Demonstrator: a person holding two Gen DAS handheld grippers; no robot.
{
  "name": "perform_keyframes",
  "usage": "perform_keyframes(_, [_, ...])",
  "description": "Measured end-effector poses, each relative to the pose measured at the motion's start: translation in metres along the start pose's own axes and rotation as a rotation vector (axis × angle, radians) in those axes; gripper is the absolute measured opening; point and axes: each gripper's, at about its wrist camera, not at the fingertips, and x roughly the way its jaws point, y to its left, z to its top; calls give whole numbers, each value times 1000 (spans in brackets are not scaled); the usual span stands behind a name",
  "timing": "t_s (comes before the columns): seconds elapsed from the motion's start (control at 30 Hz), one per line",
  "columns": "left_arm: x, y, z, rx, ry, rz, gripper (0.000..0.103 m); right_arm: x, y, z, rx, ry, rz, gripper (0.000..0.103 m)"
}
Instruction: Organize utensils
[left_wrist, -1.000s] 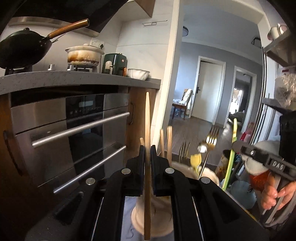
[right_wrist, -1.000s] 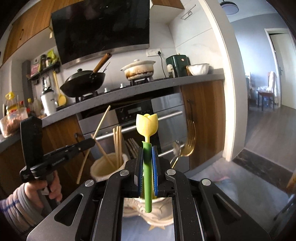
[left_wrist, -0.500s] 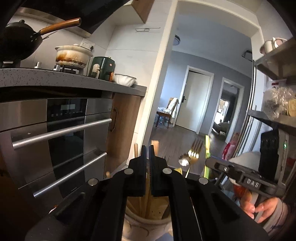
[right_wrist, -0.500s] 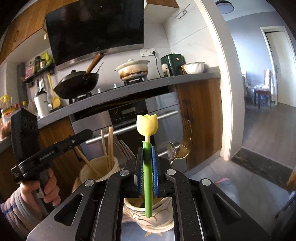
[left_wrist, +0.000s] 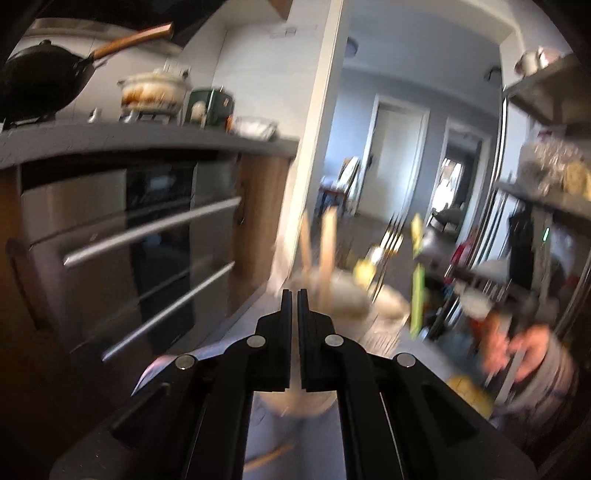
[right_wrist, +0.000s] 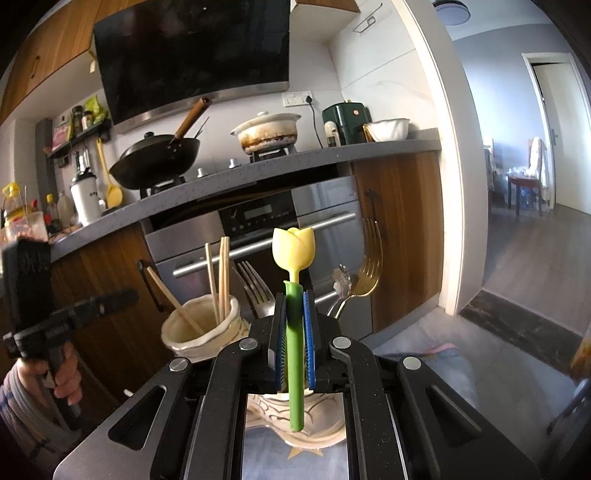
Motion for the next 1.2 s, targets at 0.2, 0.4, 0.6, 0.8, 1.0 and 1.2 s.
perform_keyframes(0.2, [13,29,-52,26,252,52,44,-7,3,-9,-9,22,-2,10])
perform_keyframes(0.4, [22,36,-89,150,402,31,44,-11,5,-15,-15,45,-10,10])
perform_keyframes(0.6, [27,33,-99,212,474,-37,44,-14,9,-17,-20,56,-8,10])
perform_keyframes(0.8, [43,38,-105,236,552,-34,25,-15,12,-19,-26,65,-9,10])
perform_keyframes(1.0, [46,30,-104,292,556,-22,6,-19,13,-18,-24,58,-9,10])
perform_keyframes(1.2, [26,11,-88,286,438,-50,6,-21,14,-17,-24,55,-10,10])
